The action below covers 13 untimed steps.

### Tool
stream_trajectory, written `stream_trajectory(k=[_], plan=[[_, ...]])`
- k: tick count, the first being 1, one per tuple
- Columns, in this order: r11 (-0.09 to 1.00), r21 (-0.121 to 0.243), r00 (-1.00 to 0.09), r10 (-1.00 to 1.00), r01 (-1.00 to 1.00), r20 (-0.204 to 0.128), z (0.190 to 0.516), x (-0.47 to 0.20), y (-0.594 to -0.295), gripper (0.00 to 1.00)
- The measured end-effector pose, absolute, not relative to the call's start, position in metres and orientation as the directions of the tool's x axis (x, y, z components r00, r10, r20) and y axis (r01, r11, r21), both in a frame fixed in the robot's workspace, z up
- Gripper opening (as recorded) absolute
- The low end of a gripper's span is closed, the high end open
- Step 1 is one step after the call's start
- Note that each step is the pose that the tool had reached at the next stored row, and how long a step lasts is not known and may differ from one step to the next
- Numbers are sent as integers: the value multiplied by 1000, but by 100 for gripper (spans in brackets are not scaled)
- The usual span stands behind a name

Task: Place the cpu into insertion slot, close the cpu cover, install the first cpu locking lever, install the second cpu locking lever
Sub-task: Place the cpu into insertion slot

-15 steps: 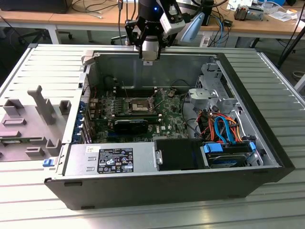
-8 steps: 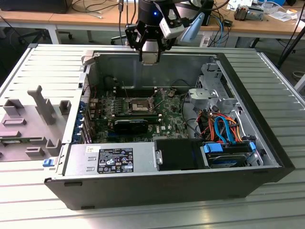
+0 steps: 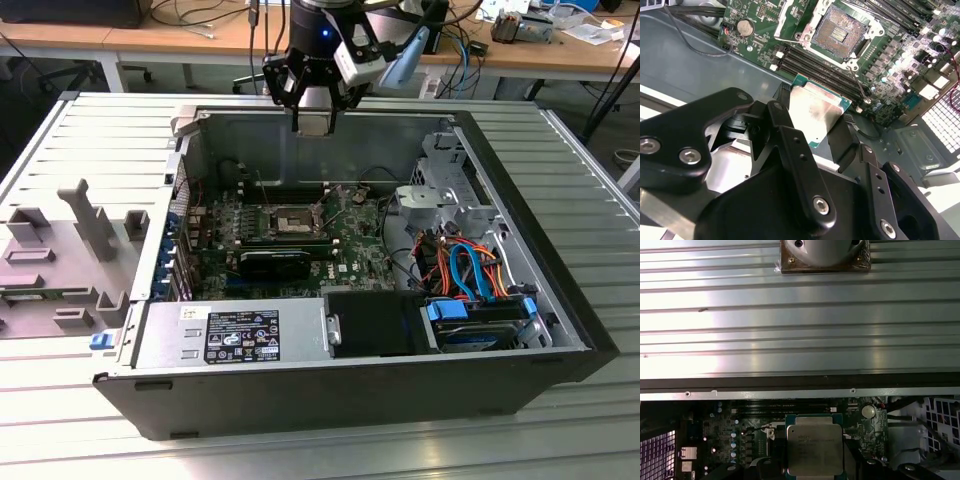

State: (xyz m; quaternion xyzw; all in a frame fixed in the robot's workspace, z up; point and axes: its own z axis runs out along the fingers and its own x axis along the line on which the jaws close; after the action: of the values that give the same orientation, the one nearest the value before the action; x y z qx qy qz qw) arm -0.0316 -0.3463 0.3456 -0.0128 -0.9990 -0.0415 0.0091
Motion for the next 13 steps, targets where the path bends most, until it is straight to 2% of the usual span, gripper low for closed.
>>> stream_trajectory(k=[13], plan=[[996, 83, -1000, 25, 26, 19, 338, -32, -347, 54]])
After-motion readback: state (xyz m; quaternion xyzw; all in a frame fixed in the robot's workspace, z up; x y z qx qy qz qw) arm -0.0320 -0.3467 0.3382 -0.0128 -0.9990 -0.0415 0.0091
